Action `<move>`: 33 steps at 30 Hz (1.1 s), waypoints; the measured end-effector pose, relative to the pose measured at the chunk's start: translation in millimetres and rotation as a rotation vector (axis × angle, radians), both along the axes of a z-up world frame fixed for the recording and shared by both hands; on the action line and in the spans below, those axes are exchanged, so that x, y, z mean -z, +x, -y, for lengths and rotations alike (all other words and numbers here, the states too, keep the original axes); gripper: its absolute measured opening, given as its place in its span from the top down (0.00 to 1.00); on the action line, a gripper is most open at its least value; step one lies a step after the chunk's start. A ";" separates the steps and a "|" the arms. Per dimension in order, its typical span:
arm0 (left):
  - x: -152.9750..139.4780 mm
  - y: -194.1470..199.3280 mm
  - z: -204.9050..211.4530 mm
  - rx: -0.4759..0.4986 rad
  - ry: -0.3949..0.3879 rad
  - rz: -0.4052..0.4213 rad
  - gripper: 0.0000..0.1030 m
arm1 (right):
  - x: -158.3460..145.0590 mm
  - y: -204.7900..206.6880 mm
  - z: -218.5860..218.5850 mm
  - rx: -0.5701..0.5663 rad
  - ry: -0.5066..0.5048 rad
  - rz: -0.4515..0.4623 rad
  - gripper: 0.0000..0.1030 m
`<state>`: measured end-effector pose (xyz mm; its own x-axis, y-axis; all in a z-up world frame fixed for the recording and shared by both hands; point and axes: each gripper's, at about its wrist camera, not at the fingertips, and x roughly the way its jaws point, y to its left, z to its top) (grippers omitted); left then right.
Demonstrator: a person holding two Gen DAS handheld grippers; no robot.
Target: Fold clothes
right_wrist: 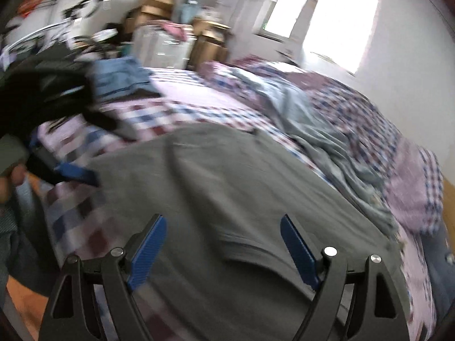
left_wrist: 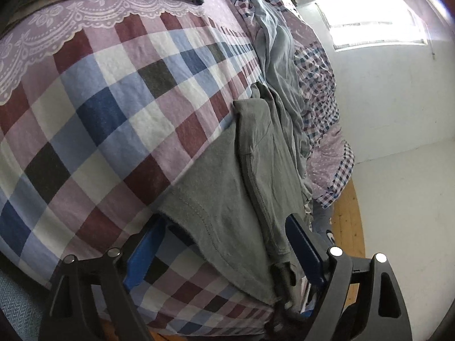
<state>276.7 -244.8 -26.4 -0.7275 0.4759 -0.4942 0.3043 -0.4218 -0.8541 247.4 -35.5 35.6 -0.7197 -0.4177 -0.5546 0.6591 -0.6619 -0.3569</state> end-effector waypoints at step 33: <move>0.7 4.1 6.7 -0.015 0.092 -0.056 0.23 | 29.4 4.6 34.2 -0.109 0.013 0.101 0.17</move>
<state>280.8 -251.5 -27.1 -0.7601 0.5064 -0.4072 0.2602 -0.3370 -0.9048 252.1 -69.7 6.3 -0.6104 -0.4828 -0.6279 0.7602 -0.5799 -0.2930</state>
